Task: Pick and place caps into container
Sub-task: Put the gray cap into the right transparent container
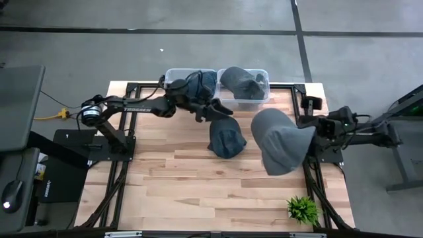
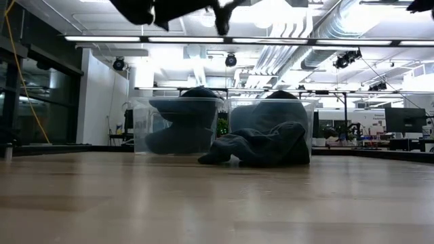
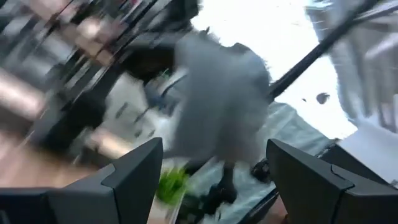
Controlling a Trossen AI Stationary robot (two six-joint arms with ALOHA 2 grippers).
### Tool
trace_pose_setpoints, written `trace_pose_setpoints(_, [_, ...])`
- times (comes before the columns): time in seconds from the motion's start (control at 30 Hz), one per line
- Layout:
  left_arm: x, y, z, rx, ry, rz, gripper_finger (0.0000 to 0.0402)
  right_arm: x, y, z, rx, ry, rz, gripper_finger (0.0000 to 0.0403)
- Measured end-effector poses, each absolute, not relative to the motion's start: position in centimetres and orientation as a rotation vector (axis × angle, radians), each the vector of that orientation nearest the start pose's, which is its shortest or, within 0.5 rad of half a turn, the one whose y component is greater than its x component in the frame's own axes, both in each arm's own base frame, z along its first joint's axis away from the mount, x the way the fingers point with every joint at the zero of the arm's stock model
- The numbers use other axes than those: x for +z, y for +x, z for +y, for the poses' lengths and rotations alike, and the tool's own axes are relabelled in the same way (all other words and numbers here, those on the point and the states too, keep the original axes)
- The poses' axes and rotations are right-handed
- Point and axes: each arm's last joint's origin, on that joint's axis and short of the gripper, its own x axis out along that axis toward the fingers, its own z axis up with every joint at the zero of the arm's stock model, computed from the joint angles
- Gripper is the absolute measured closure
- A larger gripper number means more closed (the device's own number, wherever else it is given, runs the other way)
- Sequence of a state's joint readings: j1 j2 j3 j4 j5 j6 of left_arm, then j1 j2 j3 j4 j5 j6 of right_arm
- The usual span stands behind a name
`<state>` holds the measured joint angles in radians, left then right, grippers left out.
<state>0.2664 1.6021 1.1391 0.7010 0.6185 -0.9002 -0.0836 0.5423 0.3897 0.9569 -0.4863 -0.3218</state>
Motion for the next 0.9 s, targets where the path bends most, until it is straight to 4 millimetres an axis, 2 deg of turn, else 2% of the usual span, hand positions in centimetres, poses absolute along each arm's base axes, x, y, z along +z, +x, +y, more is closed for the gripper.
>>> trace_pose_setpoints(0.2, [33.7, 36.3, 7.7, -0.452, -0.778, -0.02, 0.0118, 32.6, 13.0, -0.5, 0.245, -0.494, -0.835, 0.0397])
trace_pose_setpoints(0.3, [34.6, 36.0, 7.6, -0.465, -0.738, -0.062, 0.0118, 33.1, 13.5, -0.8, 0.263, -0.486, -0.857, 0.0397])
trace_pose_setpoints(0.43, [33.9, 36.3, 7.7, -0.444, -0.751, -0.032, 0.0118, 34.0, 14.7, -1.1, 0.263, -0.481, -0.847, 0.0397])
trace_pose_setpoints(0.63, [34.2, 36.2, 7.7, -0.444, -0.72, -0.05, 0.0118, 35.5, 17.1, -1.4, 0.314, -0.477, -0.824, 0.0397])
trace_pose_setpoints(0.9, [34.2, 36.2, 7.7, -0.446, -0.717, -0.054, 0.0118, 36.5, 20.1, -2.1, 0.325, -0.46, -0.774, 0.0397])
